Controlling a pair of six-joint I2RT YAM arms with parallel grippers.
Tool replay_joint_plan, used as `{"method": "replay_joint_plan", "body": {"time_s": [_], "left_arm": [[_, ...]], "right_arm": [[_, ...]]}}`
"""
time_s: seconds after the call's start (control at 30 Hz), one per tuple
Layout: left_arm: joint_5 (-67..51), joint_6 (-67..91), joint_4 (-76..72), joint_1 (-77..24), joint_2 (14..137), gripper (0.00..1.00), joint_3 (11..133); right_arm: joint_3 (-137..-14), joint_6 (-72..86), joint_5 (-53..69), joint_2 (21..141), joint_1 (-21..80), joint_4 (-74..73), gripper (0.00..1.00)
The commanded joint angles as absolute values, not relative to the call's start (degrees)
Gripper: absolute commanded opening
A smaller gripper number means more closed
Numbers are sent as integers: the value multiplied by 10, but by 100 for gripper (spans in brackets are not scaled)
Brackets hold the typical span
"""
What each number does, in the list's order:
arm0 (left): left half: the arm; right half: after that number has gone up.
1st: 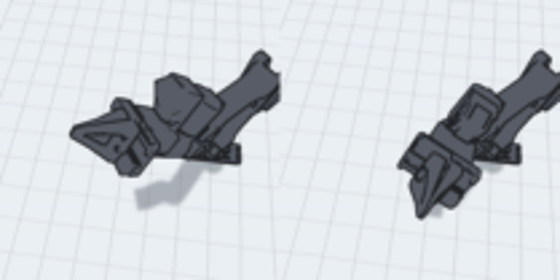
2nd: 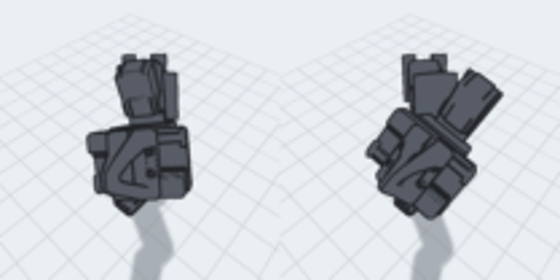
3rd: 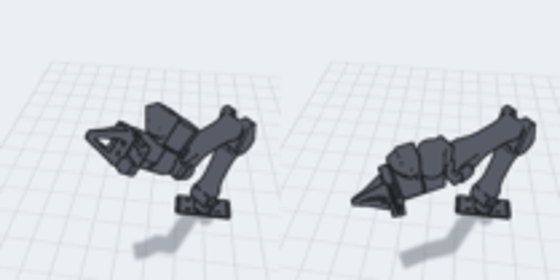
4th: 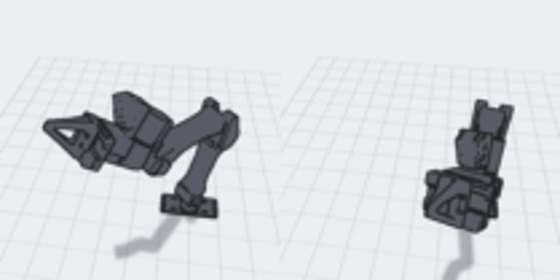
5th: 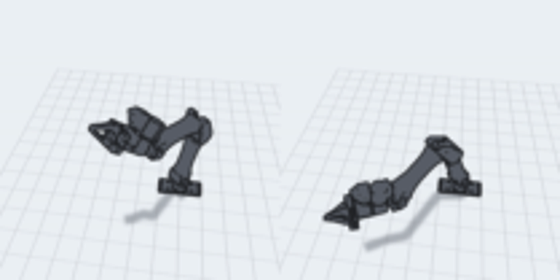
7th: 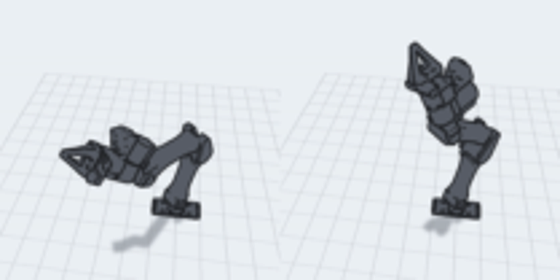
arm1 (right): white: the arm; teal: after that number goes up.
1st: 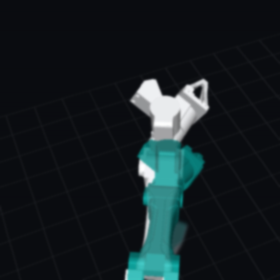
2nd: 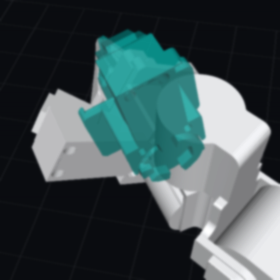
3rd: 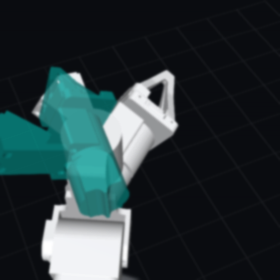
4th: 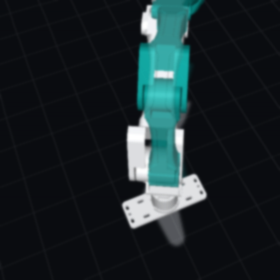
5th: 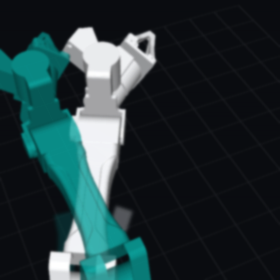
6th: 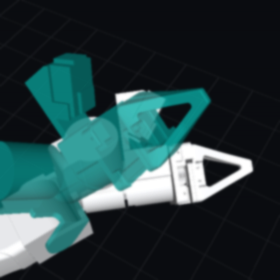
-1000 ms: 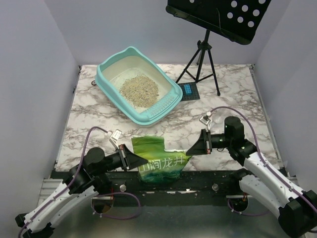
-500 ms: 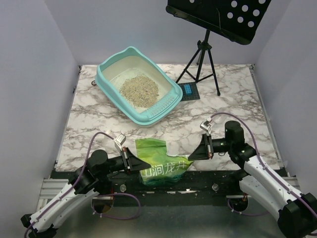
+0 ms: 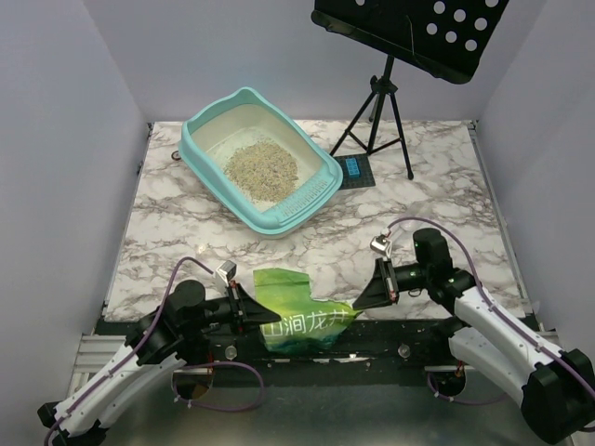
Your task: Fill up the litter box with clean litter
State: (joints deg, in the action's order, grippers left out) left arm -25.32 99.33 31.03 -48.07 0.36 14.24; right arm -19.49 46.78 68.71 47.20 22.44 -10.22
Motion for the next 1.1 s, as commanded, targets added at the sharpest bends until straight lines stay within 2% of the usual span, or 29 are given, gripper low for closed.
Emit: {"method": "replay_joint_plan", "body": {"time_s": [0.0,0.03,0.07,0.13,0.17,0.23,0.4,0.57,0.73,0.97,1.0,1.07], "left_arm": [[-268,994,392,-481,-48,0,158],[-268,998,382,-481,-51,0,153],[-266,1002,374,-481,-54,0,150],[-268,1004,360,-481,-52,0,144],[-270,1001,354,-481,-48,0,142],[-273,996,345,-481,-40,0,142],[-286,993,314,-481,-24,0,130],[-286,989,309,-481,-22,0,131],[-286,984,306,-481,-29,0,127],[-264,953,301,-481,-40,0,132],[-256,938,305,-481,-39,4,136],[-243,920,313,-481,-39,20,144]], "right_arm": [[-213,403,665,472,222,-178,1],[-235,372,644,472,222,-211,0],[-263,334,620,475,222,-246,6],[-320,268,567,481,222,-316,34],[-343,244,543,481,223,-334,42],[-390,202,504,476,223,-353,49],[-467,156,497,490,256,-324,51],[-572,30,453,567,398,-410,52],[-613,-36,425,591,482,-423,55],[-631,-27,417,616,511,-383,56],[-629,-25,418,619,512,-380,56],[-620,-19,421,620,516,-370,56]]}}
